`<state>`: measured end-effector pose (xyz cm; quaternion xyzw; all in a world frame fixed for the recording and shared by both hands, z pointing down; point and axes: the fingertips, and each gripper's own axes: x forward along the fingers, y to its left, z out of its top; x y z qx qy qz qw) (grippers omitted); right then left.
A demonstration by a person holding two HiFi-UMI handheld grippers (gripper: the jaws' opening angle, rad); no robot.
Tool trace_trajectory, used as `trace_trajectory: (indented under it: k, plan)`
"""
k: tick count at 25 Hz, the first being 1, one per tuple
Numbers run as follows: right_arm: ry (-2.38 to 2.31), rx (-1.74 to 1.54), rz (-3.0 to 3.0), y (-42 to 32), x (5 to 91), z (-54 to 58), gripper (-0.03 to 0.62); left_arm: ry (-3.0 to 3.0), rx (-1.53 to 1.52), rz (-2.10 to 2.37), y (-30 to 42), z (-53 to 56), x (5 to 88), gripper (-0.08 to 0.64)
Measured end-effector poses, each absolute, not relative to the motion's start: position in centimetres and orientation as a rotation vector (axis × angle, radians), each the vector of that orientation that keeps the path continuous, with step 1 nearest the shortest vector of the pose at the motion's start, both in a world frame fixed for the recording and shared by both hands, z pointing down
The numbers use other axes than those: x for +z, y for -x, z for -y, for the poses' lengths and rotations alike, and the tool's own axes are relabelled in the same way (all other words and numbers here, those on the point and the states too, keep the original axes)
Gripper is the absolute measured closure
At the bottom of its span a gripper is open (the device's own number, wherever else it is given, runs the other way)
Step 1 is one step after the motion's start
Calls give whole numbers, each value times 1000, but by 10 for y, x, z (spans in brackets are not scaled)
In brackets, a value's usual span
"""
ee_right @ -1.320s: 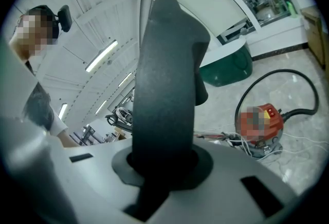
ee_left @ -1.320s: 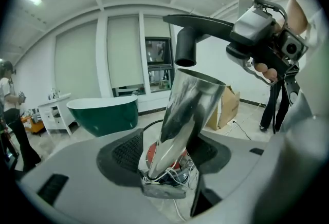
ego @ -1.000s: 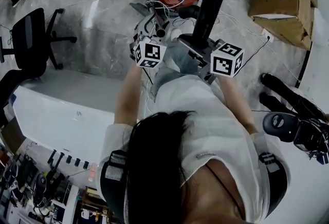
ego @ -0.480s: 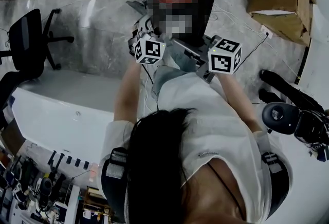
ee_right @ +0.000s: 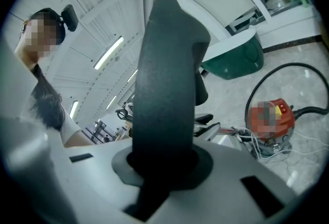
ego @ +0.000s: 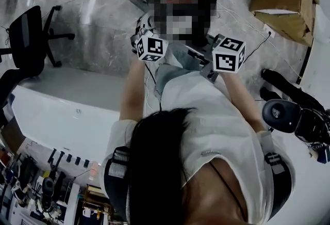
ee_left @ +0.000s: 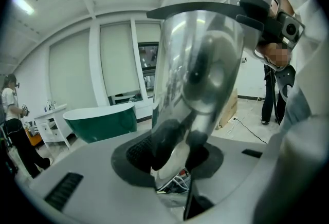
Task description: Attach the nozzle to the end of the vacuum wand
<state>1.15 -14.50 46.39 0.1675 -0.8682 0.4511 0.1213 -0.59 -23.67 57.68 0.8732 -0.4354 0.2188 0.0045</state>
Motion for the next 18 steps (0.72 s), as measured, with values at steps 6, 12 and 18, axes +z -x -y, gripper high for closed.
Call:
trace_trajectory:
  k: [6,12,18]
  plan:
    - [-375,1336,2558,-2,459,137,541,-2740,690,1360,4,239,577,437]
    - [-258,1387,2546,1,455,126,541,-2783,697,1328,-8,241,577,437]
    - [-240,1390,2501,-2,465,121,541,-2815,722,1272,-15,246,577,437]
